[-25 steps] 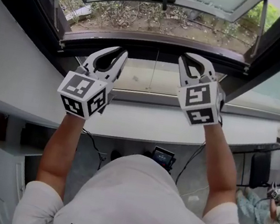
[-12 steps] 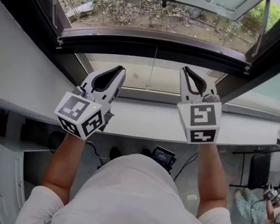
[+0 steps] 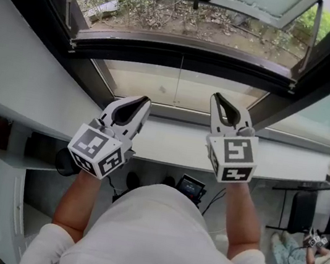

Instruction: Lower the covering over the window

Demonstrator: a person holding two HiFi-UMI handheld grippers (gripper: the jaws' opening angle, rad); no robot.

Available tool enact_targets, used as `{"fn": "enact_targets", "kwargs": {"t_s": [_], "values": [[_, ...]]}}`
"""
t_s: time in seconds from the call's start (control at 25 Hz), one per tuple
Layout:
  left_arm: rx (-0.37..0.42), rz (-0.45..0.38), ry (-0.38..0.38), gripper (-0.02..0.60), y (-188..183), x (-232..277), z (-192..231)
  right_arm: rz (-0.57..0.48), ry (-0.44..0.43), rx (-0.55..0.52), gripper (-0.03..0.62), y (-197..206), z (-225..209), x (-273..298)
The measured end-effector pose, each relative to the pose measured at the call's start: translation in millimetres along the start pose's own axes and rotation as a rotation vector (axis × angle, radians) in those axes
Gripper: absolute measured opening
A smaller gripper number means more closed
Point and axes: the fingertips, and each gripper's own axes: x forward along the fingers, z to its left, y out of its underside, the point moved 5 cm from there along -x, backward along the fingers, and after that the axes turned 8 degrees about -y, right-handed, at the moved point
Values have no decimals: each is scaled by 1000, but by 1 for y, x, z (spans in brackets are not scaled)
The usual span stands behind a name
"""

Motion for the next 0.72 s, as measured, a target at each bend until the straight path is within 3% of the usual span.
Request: {"fn": "enact_targets", "kwargs": {"t_s": [0.4, 0.72], "values": [[-43, 43, -36, 38, 31, -20, -24, -13, -83, 66, 34, 31, 17, -16], [-51, 78, -9, 38, 47, -50, -21, -20, -78, 118, 34, 41, 46, -30]]}}
